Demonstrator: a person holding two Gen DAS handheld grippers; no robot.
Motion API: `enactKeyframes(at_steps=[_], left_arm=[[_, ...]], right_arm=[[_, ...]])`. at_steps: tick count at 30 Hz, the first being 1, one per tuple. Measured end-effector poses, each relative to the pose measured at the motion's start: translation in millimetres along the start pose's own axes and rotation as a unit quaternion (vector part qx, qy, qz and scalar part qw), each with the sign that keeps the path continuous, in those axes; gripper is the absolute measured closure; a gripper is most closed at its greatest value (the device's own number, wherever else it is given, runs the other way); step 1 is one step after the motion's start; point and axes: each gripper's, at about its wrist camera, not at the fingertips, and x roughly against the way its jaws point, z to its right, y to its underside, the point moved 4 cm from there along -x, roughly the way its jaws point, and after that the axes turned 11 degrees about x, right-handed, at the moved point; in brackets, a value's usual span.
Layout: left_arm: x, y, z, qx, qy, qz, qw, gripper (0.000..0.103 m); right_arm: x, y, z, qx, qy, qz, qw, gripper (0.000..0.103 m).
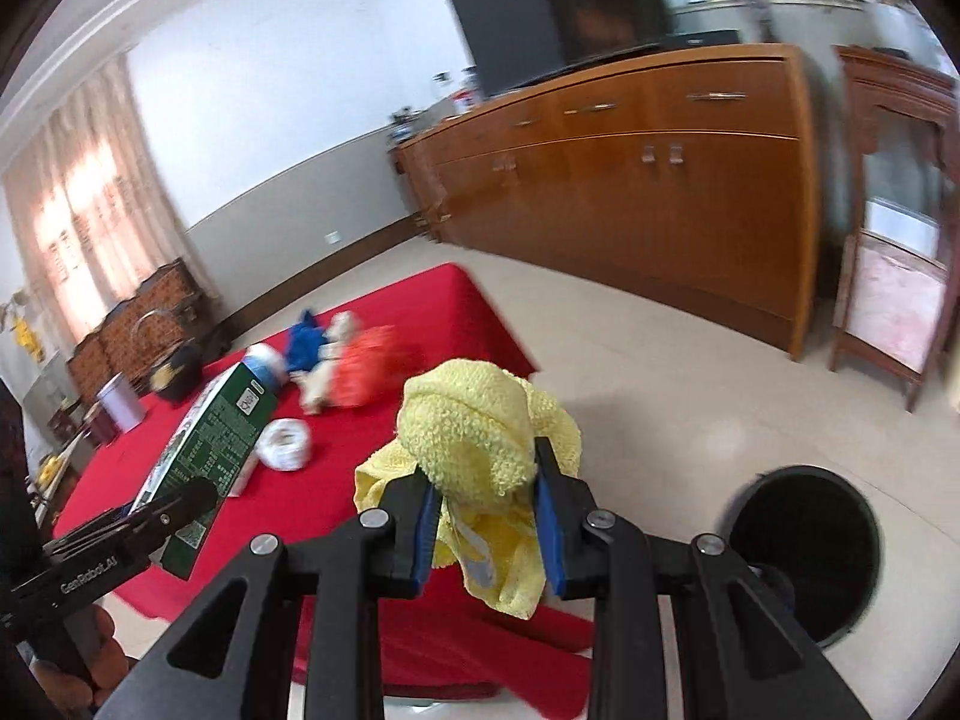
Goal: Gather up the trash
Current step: 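Carry the milk carton and yellow cloth to the bin and release both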
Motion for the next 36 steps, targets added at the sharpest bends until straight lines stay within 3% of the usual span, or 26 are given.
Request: enactKeyframes(at_steps=[6,17,25,36], left_arm=[[-23.4,19.6,69.5,-0.046,0.050,-0.033,0.9971,0.049],[-76.4,67.7,175.0,-0.106,0.116,-0.113,0.9811,0.049],[-124.4,98.2,214.3,-0.126,0.122,-0.165,0.9705,0.049],[-187.7,140.1,234.2,-0.139,0.093,-0.239,0.9566,0.049]], right_arm=[[26.0,17.6,70.2,-0.031,0.064,-0.001,0.997,0.073],[47.5,69.2,194.0,-0.109,0.159,-0.038,0.981,0.073],[35.2,94.3,258.1,-0.134,0.200,-0.084,0.967,0.073],[-17.2,107.1,323.8,-0.132,0.222,-0.157,0.953,0.073]])
